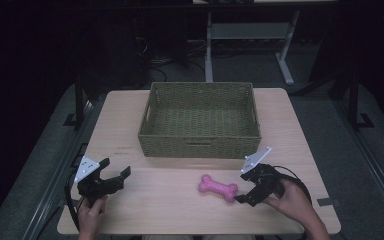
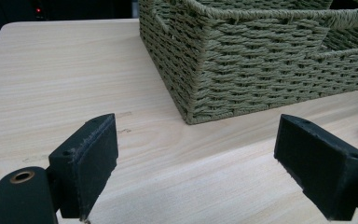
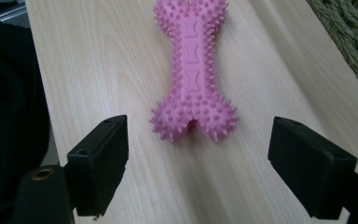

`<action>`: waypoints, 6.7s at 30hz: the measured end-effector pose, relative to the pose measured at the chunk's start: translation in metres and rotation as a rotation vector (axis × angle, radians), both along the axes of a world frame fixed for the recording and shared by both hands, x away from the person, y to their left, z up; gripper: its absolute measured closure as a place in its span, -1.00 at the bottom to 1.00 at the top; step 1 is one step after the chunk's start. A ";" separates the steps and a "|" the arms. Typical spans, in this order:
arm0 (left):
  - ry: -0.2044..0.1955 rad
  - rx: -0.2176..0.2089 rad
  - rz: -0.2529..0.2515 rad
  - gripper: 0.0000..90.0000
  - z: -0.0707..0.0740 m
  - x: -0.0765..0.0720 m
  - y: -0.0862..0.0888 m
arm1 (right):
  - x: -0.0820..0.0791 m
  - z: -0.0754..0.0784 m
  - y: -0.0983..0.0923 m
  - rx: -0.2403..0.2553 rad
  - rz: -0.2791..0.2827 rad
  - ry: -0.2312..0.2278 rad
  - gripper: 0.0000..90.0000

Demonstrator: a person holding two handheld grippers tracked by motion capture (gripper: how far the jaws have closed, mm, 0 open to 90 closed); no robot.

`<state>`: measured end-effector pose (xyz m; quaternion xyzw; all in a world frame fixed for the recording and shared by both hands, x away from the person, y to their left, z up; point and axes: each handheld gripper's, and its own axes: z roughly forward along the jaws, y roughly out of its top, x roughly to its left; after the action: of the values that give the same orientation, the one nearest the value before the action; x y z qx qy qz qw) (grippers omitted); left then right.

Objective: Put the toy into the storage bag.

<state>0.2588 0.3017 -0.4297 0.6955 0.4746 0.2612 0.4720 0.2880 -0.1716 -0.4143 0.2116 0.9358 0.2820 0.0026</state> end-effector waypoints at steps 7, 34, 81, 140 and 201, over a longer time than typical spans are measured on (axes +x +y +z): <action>0.001 0.000 0.001 -0.71 0.000 0.000 0.000 | 0.005 0.002 0.011 -0.004 0.020 0.008 -0.56; -0.001 -0.004 0.006 -0.71 0.001 -0.001 0.001 | 0.020 0.002 0.042 -0.043 0.078 0.042 -0.54; -0.003 -0.014 0.009 -0.71 0.001 -0.001 0.002 | 0.037 -0.018 0.068 -0.158 0.108 0.086 -0.22; -0.004 -0.021 0.012 -0.71 0.001 -0.001 0.003 | 0.034 -0.022 0.075 -0.171 0.182 0.071 0.29; 0.000 -0.034 0.027 -0.71 0.000 0.001 0.005 | 0.081 0.065 0.058 -0.029 0.242 0.091 0.29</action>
<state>0.2595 0.3070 -0.4299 0.6810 0.4883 0.2593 0.4802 0.3693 -0.1135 -0.3493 0.1096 0.9576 0.2569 -0.0710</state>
